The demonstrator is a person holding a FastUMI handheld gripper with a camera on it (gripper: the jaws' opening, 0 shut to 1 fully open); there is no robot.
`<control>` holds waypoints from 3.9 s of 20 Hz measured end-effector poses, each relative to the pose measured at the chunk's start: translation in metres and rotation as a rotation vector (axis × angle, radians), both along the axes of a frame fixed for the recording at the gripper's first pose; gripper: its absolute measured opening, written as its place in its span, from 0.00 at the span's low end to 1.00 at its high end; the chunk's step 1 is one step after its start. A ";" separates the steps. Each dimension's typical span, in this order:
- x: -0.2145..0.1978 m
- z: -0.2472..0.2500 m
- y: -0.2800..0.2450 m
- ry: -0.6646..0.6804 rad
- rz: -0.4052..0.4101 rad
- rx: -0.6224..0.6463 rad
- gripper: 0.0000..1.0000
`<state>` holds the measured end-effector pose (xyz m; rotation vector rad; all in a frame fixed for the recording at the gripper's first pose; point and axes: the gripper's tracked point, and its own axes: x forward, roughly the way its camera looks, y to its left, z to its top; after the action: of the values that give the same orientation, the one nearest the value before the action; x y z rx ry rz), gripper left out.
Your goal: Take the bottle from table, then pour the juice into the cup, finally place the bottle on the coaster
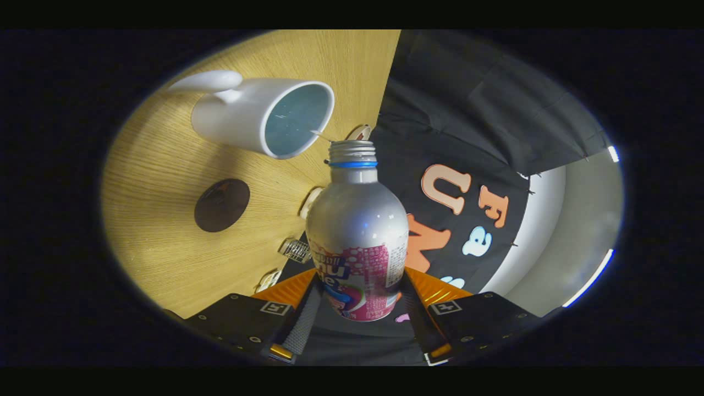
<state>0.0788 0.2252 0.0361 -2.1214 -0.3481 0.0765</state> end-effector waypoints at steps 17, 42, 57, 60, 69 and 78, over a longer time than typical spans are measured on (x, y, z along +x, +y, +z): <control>-0.007 0.002 0.010 0.011 0.006 -0.047 0.77; -0.004 -0.064 -0.019 0.492 -0.126 0.715 0.77; 0.016 -0.064 -0.016 0.725 -0.157 1.368 0.77; 0.029 -0.072 -0.023 0.766 -0.178 1.485 0.78; 0.067 -0.112 -0.029 0.897 -0.268 1.919 0.77; 0.066 -0.134 -0.033 0.822 -0.334 1.899 0.78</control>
<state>0.1448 0.1918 -0.0978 -0.1396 0.3751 0.2690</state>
